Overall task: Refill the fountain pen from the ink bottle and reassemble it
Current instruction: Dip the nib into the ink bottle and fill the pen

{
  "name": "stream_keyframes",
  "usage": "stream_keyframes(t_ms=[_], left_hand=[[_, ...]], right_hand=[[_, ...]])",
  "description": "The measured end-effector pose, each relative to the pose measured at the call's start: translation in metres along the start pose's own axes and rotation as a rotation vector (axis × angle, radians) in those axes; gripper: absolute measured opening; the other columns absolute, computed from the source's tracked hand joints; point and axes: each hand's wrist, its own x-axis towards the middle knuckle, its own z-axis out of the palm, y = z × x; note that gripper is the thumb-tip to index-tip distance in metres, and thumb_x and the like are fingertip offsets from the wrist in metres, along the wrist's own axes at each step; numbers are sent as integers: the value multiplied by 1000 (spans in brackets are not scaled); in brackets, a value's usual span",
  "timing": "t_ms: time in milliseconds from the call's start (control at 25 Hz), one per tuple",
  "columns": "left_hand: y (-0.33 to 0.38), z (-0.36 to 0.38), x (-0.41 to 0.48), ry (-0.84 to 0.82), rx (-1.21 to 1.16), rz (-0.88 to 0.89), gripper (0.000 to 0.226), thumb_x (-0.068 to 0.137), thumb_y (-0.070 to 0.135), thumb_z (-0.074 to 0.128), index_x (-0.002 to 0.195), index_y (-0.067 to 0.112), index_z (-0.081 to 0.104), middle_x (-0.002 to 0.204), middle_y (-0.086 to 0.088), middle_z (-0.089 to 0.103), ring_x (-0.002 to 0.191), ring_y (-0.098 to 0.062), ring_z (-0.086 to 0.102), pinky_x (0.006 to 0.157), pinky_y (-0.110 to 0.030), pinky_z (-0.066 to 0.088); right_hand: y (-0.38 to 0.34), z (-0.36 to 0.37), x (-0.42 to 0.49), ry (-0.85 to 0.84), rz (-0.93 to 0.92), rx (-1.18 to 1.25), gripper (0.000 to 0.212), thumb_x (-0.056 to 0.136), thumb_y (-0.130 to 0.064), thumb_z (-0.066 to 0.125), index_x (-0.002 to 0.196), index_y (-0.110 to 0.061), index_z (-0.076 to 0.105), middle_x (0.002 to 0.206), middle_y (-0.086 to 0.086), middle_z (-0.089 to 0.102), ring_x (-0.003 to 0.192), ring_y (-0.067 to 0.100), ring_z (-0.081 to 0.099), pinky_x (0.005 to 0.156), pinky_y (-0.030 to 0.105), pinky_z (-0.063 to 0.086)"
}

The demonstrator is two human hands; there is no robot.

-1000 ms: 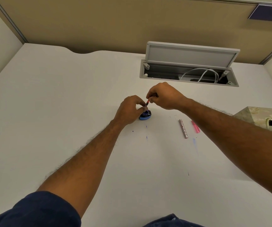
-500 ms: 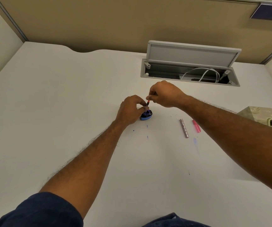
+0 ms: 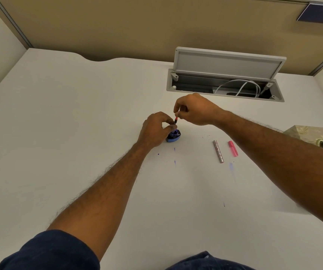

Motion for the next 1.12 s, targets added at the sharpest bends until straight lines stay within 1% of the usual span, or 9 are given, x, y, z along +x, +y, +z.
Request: stream_keyframes(t_ms=[40,120,520,680,760,840,960,1040,1120], left_hand=[[0,0,0,-1,2,1,18,83,28,72,93,13,74,106,0,70,100,-17,61,94,-41,49],[0,1,0,-2,-1,-3,18,83,28,71,93,13,74,107,0,70,100,-17,61,94,-40,49],[-1,4,-2,5,-39,-30,17,85,28,70,93,14,73,105,1,71,97,-18,62,91,-44,52],[-1,6,-4,1,-47,-43,15,84,26,70,94,14,72,106,-1,71,97,-19,63,92,-45,52],[-1,6,-4,3,-36,-41,17,84,27,70,95,14,72,106,-1,71,98,-19,63,92,-45,52],[-2,6,-5,10,-26,-30,17,84,28,70,95,14,72,105,1,71,97,-17,62,90,-44,52],[-3,7,-6,17,-33,-4,15,84,29,69,93,16,73,102,4,70,94,-14,62,87,-43,54],[-3,7,-8,23,-28,6,16,84,30,69,93,18,73,101,6,70,95,-13,62,86,-43,54],[-4,5,-9,17,18,23,17,83,30,69,94,19,73,104,6,70,98,-13,61,87,-41,53]], right_hand=[[0,1,0,5,-4,4,18,94,-20,59,108,-11,66,103,7,71,88,19,65,85,34,54],[0,2,1,14,6,-6,17,94,-19,58,106,-10,66,101,8,71,87,20,65,84,34,54],[-3,10,8,113,17,-219,33,93,-42,57,102,-11,66,93,8,69,78,17,57,70,29,43],[-3,10,4,114,34,-236,42,92,-50,53,96,-10,65,81,5,62,74,18,56,69,31,47],[-3,10,2,92,34,-171,38,92,-47,56,102,-11,65,84,1,60,77,16,56,72,31,48],[-2,7,0,40,12,-81,29,92,-35,61,110,-12,64,91,1,63,81,16,58,76,30,49],[-1,4,-2,-2,-22,-16,18,93,-18,61,107,-10,68,100,6,72,85,18,66,84,34,55],[-1,3,-1,-8,-20,-12,17,93,-15,61,106,-9,69,99,7,73,85,18,67,86,36,56],[-2,3,-1,-7,-17,-9,17,93,-15,60,105,-8,69,98,7,73,82,16,67,85,35,56]])
